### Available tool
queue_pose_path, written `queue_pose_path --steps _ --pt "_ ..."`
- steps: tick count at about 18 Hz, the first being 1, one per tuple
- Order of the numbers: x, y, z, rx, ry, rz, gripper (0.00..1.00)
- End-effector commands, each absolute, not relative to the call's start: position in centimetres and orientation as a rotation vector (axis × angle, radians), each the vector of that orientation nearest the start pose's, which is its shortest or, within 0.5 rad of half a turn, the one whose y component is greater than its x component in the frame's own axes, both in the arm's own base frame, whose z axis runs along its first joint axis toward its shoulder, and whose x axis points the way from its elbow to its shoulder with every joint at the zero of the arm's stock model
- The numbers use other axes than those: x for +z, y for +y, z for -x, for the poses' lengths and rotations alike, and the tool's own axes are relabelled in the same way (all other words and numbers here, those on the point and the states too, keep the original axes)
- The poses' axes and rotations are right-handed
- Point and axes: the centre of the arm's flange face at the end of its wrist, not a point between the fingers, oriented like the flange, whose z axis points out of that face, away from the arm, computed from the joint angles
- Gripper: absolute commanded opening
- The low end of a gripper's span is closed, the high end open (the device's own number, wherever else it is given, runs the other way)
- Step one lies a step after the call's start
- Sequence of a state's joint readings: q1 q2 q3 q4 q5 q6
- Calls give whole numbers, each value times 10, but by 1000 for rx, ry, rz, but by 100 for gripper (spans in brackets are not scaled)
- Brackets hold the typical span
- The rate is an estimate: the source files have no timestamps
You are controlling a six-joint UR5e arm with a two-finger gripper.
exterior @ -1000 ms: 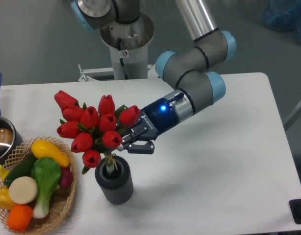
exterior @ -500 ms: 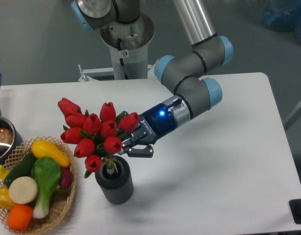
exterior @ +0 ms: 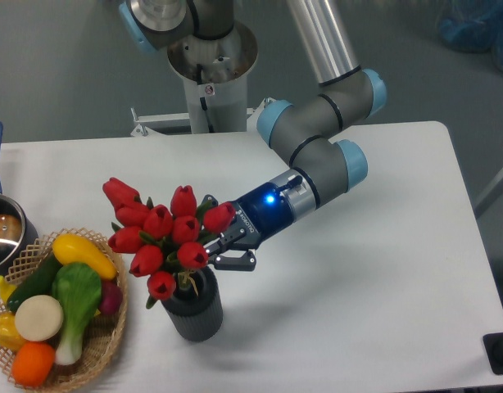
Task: Insert the flowers into the vase
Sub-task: 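Push the tulip stems down into the grey vase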
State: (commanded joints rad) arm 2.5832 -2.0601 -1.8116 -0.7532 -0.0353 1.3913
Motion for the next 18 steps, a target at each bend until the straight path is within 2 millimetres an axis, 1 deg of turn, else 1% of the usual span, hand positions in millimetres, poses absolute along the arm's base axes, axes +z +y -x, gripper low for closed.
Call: queue_pose_path --steps 3,5,11,16,18 --pt "280 510 377 -511 368 1515 10" --pt "269 509 376 -498 379 1510 10" --pt "258 509 378 -499 375 1509 10" --pt "245 505 370 -488 383 1506 10" --pt "244 504 370 -483 385 1504 10"
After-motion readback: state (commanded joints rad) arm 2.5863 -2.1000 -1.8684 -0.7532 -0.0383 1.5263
